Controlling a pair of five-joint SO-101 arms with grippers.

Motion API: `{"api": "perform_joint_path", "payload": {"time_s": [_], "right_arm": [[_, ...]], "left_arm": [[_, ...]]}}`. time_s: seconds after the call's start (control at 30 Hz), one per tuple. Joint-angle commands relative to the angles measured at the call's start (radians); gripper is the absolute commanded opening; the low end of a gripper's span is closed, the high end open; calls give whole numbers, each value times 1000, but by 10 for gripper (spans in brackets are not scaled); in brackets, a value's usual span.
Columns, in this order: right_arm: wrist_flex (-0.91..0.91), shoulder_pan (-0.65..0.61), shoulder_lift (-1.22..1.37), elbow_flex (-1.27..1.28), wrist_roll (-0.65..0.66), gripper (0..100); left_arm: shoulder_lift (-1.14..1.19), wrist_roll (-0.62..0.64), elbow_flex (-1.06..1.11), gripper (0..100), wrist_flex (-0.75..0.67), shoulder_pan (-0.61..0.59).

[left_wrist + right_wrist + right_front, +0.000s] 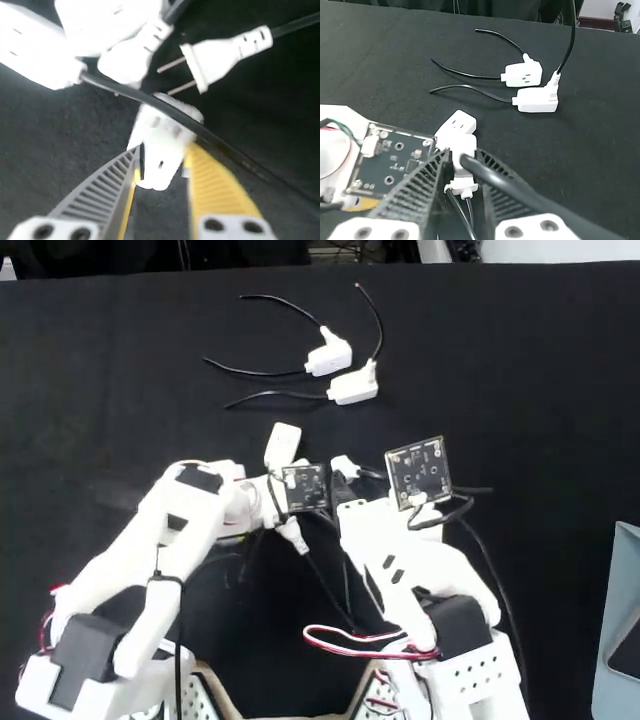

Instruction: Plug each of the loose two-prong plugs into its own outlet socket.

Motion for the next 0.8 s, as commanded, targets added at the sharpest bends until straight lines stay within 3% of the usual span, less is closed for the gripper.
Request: {"api": "perform_joint_path", "payload": {"time_s": [0.0,0.27,0.4,0.57,0.77], "right_arm": [[2,6,-13,-1,0,11],[0,5,-13,-1,0,11],[2,5,-13,-1,0,11],[3,5,-13,1,0,11],[3,5,-12,1,0,11]], "left_arm": [[-2,48,33,93,12,-71],[-2,206,25,94,55,-185],[-2,273,24,95,155,-182],[-2,365,-21,96,170,-189],[2,376,-130,277,163,-186]]}}
